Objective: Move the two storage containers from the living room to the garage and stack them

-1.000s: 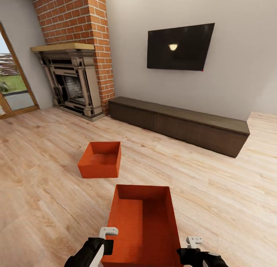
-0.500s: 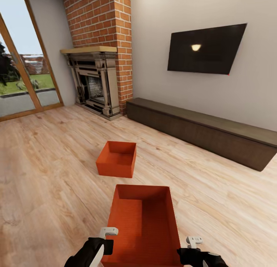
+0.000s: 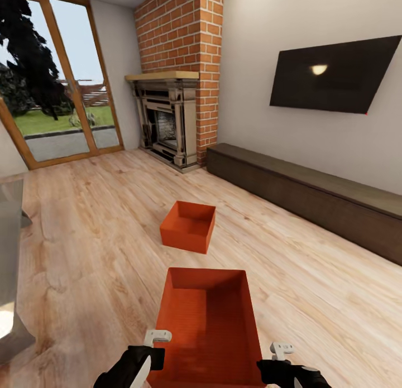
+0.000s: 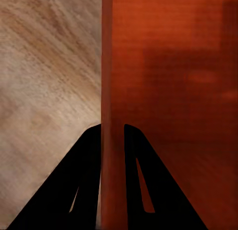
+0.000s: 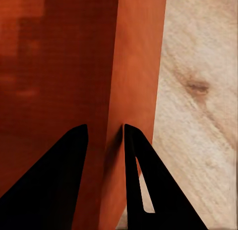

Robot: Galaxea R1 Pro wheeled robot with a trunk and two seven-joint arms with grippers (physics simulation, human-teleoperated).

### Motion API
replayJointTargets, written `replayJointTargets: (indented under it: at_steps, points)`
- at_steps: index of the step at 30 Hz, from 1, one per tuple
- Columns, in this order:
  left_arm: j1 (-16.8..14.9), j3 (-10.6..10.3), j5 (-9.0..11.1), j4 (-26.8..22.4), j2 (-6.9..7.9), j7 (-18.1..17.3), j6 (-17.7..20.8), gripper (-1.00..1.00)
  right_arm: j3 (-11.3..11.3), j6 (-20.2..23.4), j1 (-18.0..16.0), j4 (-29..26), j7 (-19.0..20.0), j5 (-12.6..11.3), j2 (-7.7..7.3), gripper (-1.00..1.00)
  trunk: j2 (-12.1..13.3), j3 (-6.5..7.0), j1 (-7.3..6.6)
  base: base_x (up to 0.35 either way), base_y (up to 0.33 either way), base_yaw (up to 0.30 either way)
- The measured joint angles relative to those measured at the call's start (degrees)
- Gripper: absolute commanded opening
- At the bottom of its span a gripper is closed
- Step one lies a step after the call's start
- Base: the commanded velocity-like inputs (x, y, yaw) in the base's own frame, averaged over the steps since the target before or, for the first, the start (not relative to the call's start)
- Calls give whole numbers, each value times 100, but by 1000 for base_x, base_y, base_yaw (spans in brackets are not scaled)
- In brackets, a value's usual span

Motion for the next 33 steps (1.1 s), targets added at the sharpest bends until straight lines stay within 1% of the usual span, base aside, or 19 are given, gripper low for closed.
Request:
replayJointTargets:
  at_steps: [6,33]
  points:
    - [1,-7,15,-2,8,0,-2,-100,2,-1,0,0,-9,-4,7,-100,241,108,-134,-77,-64,298]
    - [1,-24,45,-2,23,8,10,-100,3,0,-1,2,-14,14,20,-100,1323,592,-728,-1,-1,298]
